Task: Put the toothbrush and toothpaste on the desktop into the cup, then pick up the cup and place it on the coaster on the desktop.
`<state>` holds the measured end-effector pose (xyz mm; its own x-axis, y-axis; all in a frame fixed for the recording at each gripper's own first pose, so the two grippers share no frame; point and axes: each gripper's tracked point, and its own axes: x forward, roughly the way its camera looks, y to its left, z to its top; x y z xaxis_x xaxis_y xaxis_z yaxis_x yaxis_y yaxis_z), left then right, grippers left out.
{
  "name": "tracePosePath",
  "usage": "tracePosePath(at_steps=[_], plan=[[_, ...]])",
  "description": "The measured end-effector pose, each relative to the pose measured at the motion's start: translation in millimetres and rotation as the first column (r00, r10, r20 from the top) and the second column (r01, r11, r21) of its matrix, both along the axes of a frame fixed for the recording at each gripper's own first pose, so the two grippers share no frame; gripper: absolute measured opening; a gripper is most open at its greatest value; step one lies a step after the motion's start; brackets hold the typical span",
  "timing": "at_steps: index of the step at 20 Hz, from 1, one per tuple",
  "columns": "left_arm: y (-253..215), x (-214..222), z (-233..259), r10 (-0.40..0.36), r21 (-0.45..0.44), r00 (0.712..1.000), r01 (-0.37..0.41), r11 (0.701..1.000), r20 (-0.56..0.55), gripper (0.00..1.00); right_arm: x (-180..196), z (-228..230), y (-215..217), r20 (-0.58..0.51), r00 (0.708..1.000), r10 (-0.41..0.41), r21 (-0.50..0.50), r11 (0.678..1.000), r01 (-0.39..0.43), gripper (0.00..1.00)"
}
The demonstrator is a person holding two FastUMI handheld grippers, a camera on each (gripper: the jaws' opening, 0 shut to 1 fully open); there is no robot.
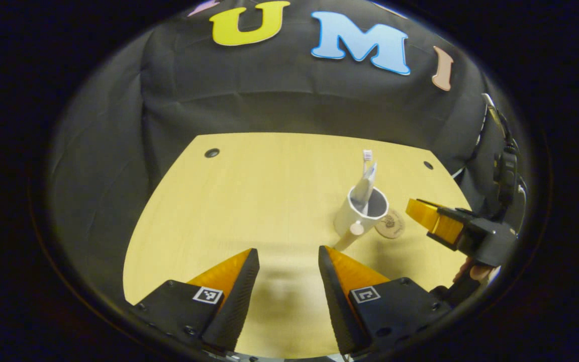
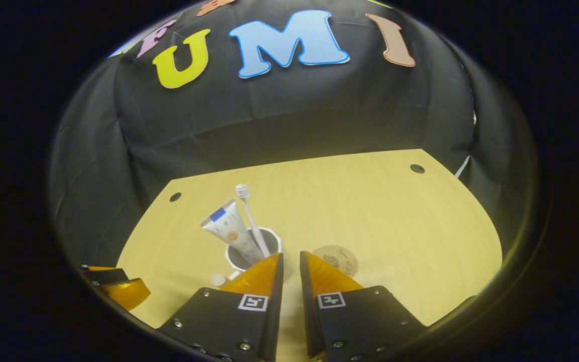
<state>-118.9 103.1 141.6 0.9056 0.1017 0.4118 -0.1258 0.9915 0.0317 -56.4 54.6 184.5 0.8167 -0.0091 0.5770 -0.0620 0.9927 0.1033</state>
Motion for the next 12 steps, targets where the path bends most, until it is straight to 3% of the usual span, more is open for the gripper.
tracePosePath(at_steps=[1, 2, 7, 8, 12], plan=[[-8.5, 3.2, 4.6, -0.02, 0.013, 1.0, 0.02, 1.0, -0.011, 0.82, -0.2, -3.2, -9.1, -0.006, 1.0, -0.004, 0.01, 1.0, 0.004, 0.21], [-14.9, 9.5, 7.8, -0.031, 0.028, 0.999, 0.031, 0.999, -0.024, 0.74, -0.6, -6.2, -18.5, -0.011, 1.0, -0.009, 0.024, 1.0, 0.009, 0.21], [-44.4, 34.7, 18.8, -0.06, 0.122, 0.994, 0.072, 0.99, -0.096, 0.74, -0.4, -28.9, -64.7, -0.042, 0.999, -0.031, 0.102, 0.994, 0.035, 0.21], [-49.8, 40.3, 22.0, -0.067, 0.138, 0.992, 0.082, 0.987, -0.11, 0.78, 0.2, -34.0, -73.9, -0.051, 0.998, -0.037, 0.116, 0.992, 0.043, 0.21], [-68.6, 63.8, 31.6, -0.079, 0.199, 0.977, 0.119, 0.973, -0.196, 0.74, -4.4, -57.9, -117.4, -0.073, 0.995, -0.062, 0.203, 0.976, 0.076, 0.21]])
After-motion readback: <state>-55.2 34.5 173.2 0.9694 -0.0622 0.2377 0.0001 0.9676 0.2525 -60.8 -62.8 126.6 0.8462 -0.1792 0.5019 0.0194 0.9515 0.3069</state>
